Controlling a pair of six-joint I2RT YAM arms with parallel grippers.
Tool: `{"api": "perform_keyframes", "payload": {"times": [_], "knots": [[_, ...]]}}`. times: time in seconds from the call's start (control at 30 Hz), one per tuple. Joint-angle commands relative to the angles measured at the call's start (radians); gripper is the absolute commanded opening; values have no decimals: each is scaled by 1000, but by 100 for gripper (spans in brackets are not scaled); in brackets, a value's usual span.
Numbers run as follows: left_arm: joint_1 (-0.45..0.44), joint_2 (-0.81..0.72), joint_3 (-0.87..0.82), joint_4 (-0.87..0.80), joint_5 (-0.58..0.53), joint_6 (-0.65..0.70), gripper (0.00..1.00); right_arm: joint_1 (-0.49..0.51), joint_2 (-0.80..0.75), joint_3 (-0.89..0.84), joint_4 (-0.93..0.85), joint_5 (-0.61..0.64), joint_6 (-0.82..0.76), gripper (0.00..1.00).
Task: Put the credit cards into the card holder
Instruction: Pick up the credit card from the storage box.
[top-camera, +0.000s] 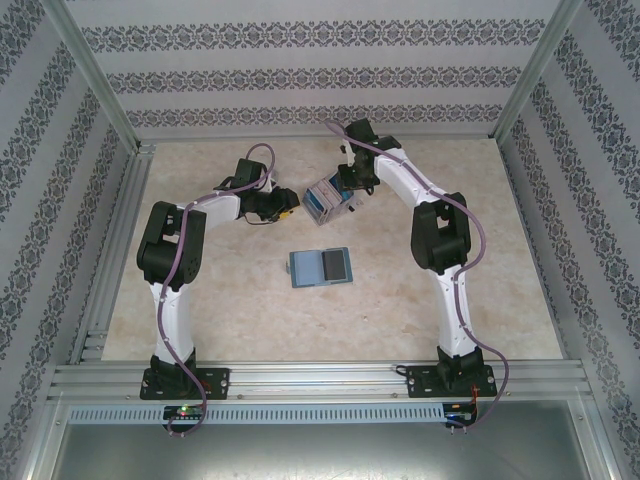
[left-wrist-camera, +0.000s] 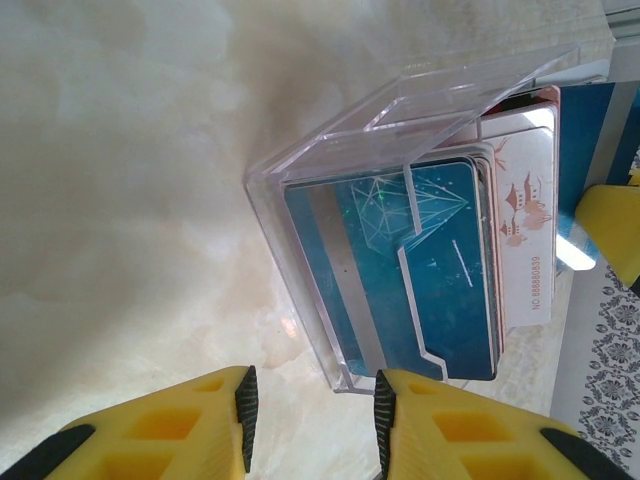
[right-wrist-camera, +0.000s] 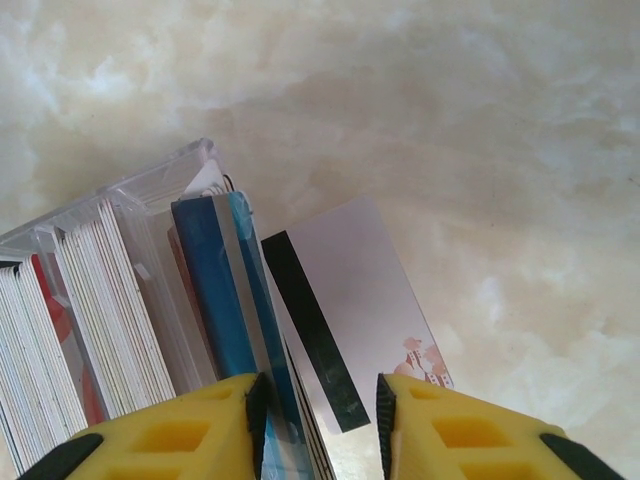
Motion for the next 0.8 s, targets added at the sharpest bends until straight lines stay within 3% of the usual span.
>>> {"api": "perform_keyframes", "payload": {"times": [0.0,0.77], "knots": [[-11,-22,-11,31,13,-4,38,-7,-51,-17,3,27,-10,35],[-14,-18,-1,31,21,-8,38,-11,-101,-40,20,-1,-13,11]]}}
